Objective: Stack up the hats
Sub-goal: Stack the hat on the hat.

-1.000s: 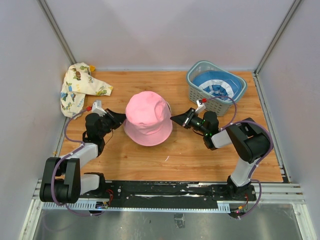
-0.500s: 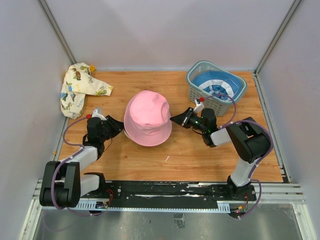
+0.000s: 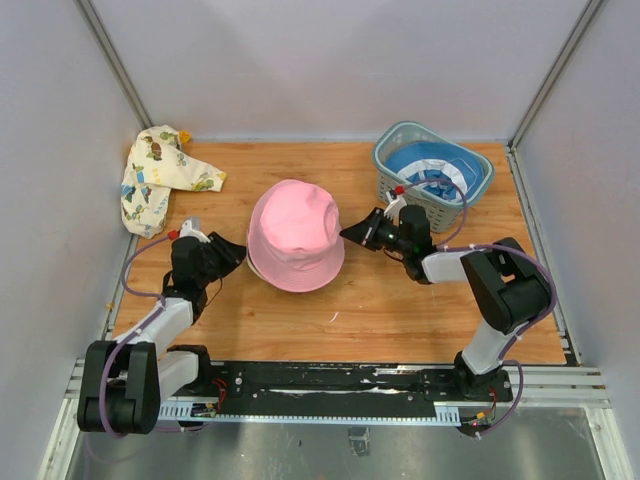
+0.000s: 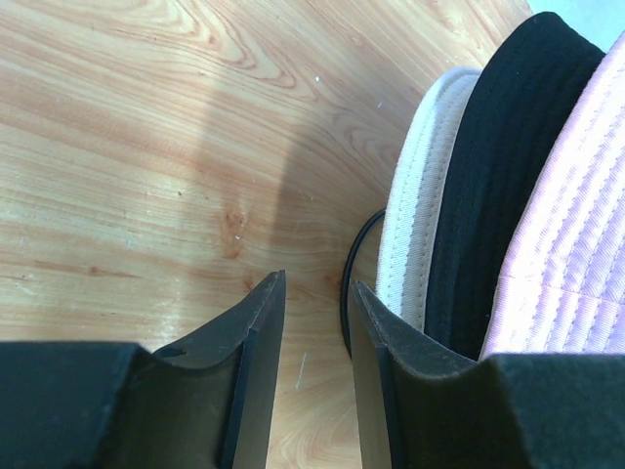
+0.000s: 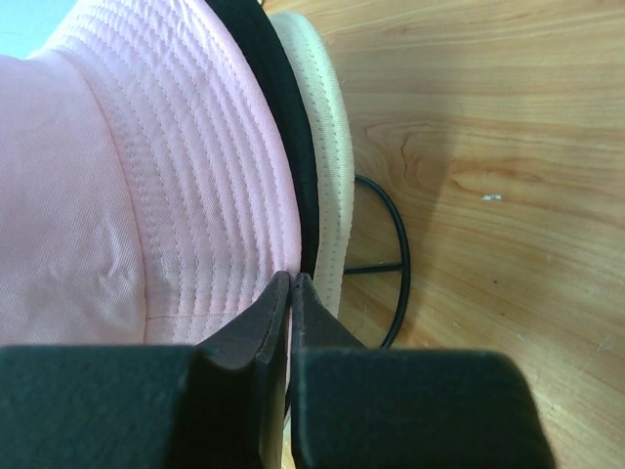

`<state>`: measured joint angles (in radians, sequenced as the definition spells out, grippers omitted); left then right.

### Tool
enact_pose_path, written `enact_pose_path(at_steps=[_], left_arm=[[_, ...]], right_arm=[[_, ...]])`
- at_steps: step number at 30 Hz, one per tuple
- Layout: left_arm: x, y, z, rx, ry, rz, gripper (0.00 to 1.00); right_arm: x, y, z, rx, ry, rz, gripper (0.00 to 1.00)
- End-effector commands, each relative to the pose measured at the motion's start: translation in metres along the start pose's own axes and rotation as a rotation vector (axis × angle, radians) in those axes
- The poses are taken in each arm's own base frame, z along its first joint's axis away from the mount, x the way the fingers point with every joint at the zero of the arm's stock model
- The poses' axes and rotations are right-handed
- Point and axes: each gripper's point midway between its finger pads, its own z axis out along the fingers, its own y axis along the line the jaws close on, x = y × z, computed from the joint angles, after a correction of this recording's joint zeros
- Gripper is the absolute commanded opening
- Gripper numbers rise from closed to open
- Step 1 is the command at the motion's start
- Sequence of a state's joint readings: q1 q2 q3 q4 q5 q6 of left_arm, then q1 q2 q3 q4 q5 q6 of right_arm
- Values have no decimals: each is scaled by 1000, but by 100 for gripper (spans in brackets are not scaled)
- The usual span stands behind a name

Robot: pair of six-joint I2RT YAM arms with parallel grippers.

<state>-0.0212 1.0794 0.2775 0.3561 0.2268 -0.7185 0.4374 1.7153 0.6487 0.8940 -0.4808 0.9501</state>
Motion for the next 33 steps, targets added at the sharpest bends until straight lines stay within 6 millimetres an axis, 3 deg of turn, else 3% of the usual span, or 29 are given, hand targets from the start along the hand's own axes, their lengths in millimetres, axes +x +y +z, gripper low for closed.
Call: enact_pose_path(at_steps=[1, 14, 16, 24, 33], left_arm=[[-5, 3, -4, -17, -33, 16, 37], [-13, 8, -13, -61, -76, 23, 42], [-15, 6, -15, -57, -85, 20, 45], [-39, -21, -24, 30, -150, 2, 60], [-70, -62, -37, 171, -247, -10, 67]], right_arm=[[-20, 2, 4, 41, -13, -60, 1], [-36, 11, 19, 49, 8, -89, 1], [-38, 13, 17, 48, 6, -95, 5], [-44, 20, 6, 57, -11, -124, 38], [-50, 25, -11, 72, -42, -145, 48]])
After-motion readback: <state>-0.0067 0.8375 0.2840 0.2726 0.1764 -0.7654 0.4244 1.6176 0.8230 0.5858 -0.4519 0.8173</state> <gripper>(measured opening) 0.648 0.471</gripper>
